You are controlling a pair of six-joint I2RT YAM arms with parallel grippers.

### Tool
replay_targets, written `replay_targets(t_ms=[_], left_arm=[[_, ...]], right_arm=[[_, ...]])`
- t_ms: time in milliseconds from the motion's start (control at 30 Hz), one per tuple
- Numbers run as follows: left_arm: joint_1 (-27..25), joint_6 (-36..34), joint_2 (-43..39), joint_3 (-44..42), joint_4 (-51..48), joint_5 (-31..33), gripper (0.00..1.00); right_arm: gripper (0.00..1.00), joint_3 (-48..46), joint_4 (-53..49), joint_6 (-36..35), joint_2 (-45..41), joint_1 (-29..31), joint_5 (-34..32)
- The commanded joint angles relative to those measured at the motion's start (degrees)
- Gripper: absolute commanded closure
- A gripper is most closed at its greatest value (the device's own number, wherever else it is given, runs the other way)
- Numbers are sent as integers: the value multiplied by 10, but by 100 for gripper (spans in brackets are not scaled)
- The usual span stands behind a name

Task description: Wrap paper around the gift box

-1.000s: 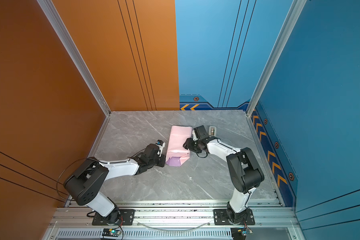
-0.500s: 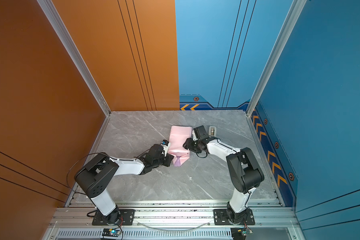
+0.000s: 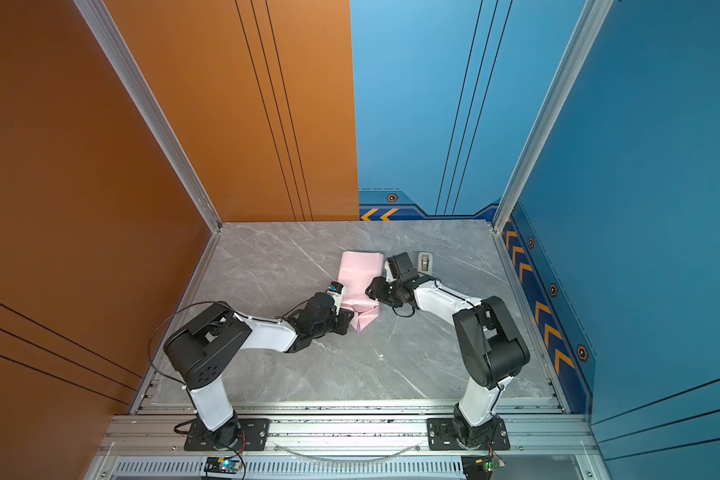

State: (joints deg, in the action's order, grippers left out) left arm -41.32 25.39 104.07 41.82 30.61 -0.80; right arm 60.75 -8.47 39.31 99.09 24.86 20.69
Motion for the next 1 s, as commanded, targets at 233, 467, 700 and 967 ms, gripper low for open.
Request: replay_targets(t_ms=[233,467,700,967], left_arm=[[-7,-2,25,-9,8,33,79],[-7,-4,25,-9,8,27,79],[-8,-4,23,-10,8,19,79],[-11,-7,20,-11,8,20,79]], right_arm=[[42,-48,4,-3,-132,3,-63],[51,-166,54,30,-260,29,-98],[74,-271,190,122,-263,111,-114],[86,-273,324,182,-136,175,-124]])
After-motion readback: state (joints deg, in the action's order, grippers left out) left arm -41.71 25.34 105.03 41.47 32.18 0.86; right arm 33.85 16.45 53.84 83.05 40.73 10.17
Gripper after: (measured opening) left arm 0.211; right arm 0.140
